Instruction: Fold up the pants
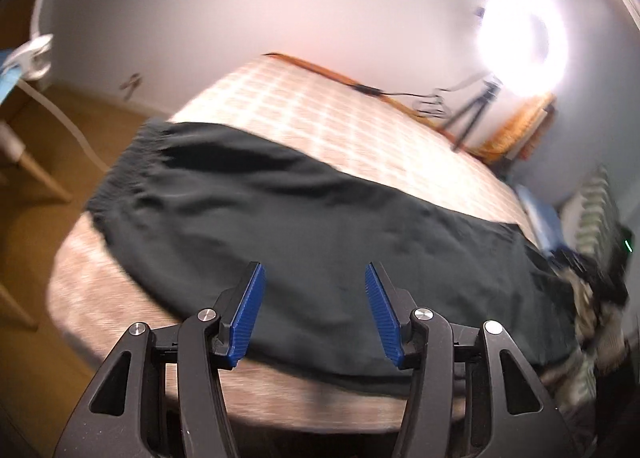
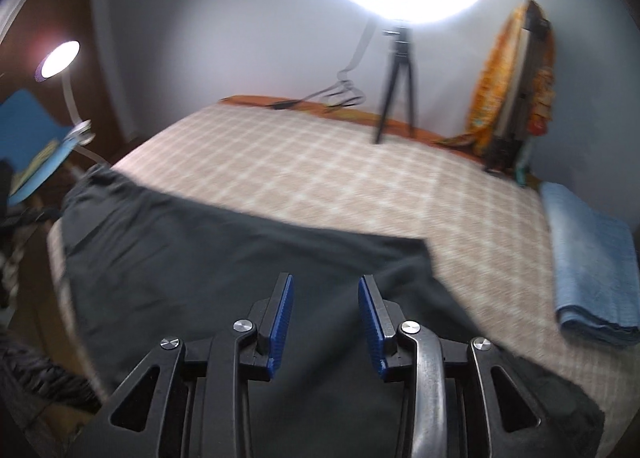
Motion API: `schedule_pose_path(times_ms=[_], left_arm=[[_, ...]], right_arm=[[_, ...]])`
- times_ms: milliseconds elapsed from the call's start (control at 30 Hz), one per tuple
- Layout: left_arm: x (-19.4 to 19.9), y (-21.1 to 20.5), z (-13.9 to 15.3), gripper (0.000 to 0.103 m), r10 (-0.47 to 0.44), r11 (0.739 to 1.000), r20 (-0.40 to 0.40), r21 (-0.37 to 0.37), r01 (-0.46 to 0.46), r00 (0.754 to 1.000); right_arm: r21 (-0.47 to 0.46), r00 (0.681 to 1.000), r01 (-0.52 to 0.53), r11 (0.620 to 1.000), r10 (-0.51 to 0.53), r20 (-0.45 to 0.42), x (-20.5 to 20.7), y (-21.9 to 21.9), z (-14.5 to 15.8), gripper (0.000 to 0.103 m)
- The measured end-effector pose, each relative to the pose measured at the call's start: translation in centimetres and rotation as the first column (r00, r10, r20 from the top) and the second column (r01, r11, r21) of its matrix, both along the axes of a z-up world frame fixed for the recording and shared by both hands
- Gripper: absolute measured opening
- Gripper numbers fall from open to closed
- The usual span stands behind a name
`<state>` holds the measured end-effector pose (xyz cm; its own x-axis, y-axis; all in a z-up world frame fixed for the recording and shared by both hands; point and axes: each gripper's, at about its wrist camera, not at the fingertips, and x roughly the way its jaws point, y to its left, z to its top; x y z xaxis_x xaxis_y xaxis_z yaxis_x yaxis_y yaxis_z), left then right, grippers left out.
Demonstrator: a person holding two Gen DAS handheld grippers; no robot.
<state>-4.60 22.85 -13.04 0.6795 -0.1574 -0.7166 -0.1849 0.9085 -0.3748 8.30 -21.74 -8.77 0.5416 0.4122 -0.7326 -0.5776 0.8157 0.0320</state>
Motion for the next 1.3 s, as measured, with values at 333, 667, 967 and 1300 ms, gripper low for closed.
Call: schedule_pose_path(times_ms=[333, 667, 967, 1300], left_arm=[[0.6, 3.7, -3.2, 0.051, 0.118, 0.993, -0.099, -0.002, -0.119, 0.988], [1.2, 6.9, -4.1, 0.048, 0.212, 0.977, -0.099, -0.006, -0.214, 0.972], [1.9, 7.8, -4.0, 0.019, 0.233, 0.971, -0.066, 0.061, -0.229, 0.97], [0.4, 11.5, -3.6, 0.061, 0.348, 0.933, -0.052, -0.081, -0.351, 0.936]], right_arm=[[-0.028, 0.939, -0.338, 0.941, 0.335, -0.083, -9.1, 6.1, -2.8, 0.035], [-0.228, 0.885, -0.465, 0.855, 0.457, -0.09, -13.8, 9.9, -6.9, 0.031], [-0.12, 0.877, -0.477, 0.87, 0.464, -0.127, -13.4, 9.8, -6.3, 0.0], [-0.176, 0.873, -0.482, 0.858, 0.456, -0.17, -12.9, 9.9, -7.6, 0.016]])
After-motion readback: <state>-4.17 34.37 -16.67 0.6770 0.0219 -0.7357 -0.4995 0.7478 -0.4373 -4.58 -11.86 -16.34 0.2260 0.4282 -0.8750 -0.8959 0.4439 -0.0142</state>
